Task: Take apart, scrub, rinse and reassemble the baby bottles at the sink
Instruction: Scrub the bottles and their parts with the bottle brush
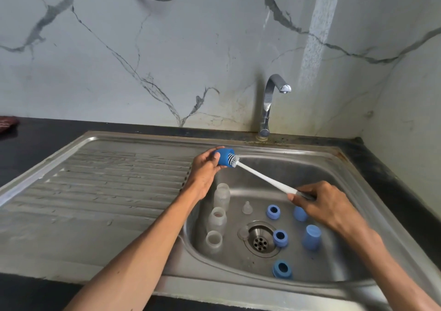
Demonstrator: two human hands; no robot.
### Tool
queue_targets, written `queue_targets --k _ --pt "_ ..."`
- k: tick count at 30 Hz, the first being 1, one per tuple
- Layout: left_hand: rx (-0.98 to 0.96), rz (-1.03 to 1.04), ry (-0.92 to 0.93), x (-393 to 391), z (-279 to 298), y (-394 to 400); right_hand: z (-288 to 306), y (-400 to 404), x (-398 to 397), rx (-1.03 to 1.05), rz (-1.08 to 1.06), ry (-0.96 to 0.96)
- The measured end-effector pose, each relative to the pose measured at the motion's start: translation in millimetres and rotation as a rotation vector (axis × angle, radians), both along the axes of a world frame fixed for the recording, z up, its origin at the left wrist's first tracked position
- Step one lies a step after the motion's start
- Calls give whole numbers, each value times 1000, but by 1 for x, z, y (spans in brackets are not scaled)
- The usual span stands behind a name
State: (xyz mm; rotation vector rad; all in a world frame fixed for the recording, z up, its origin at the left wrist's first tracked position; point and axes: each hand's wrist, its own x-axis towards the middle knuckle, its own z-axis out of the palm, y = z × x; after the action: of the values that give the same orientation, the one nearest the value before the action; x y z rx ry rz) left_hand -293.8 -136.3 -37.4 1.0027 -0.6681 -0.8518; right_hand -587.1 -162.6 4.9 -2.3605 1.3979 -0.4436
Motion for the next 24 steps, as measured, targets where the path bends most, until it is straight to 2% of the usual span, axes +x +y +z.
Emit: queue_targets --k 3,10,13,17,18,19,21,24 --pt "-12 30 -24 1 -4 -2 2 0 -1 21 61 -46" --pt "98 -42 -223 4 -9 -1 -1 -4 -10 -6 -41 -27" --pt "148 -29 -409 8 -13 -2 -2 -2 -9 -69 -54 18" --pt "226 60 -807 14 -16 -4 0 2 -8 -106 -69 40" --pt "240 93 -860 14 -16 -4 1 3 -8 -111 -75 45" --pt "244 132 -869 14 -16 -4 2 3 -8 -111 -78 43" --pt "238 229 -773 16 -18 -6 4 3 -8 -90 -82 -13" --pt "175 270 -437 16 -16 -8 5 -1 -12 -35 -77 -167"
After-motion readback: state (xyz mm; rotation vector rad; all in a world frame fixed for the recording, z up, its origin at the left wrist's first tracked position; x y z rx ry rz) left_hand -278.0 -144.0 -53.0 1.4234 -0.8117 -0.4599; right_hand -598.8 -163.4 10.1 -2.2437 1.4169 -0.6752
